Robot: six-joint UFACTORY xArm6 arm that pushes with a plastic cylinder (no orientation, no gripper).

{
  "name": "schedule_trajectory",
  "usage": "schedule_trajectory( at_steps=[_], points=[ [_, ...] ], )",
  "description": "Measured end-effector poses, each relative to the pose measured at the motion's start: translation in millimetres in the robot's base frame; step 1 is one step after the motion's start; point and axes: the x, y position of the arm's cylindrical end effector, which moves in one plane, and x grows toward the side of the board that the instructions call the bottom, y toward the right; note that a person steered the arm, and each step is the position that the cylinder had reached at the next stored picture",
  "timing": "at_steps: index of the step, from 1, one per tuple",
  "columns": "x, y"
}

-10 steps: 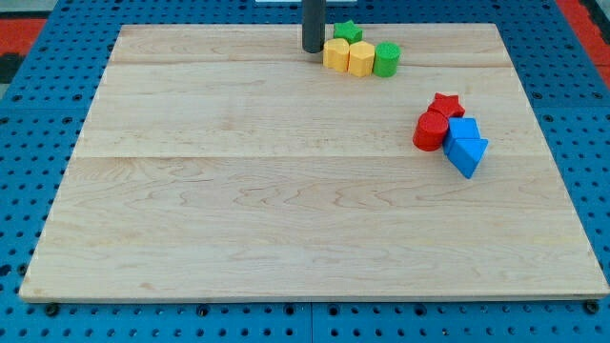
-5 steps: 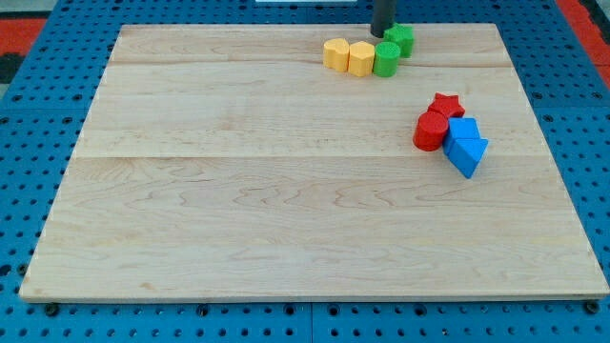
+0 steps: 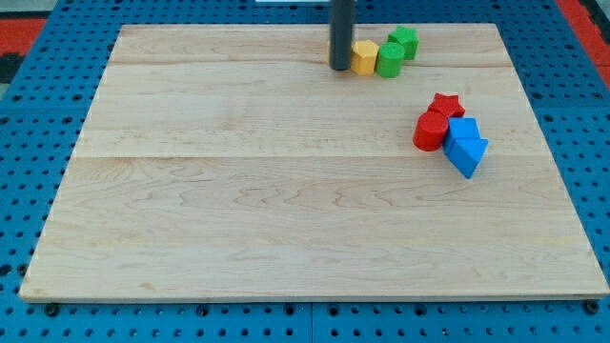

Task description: Move the green and yellow blocks to the top right side of the board

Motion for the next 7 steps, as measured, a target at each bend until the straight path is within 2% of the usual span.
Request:
schedule_trajectory(
  at_steps=[1,2,3,4,5,6,7],
  points=[
    [1,44],
    [5,49],
    [25,17],
    [25,75],
    [16,84],
    [39,51],
    [51,-66]
  ],
)
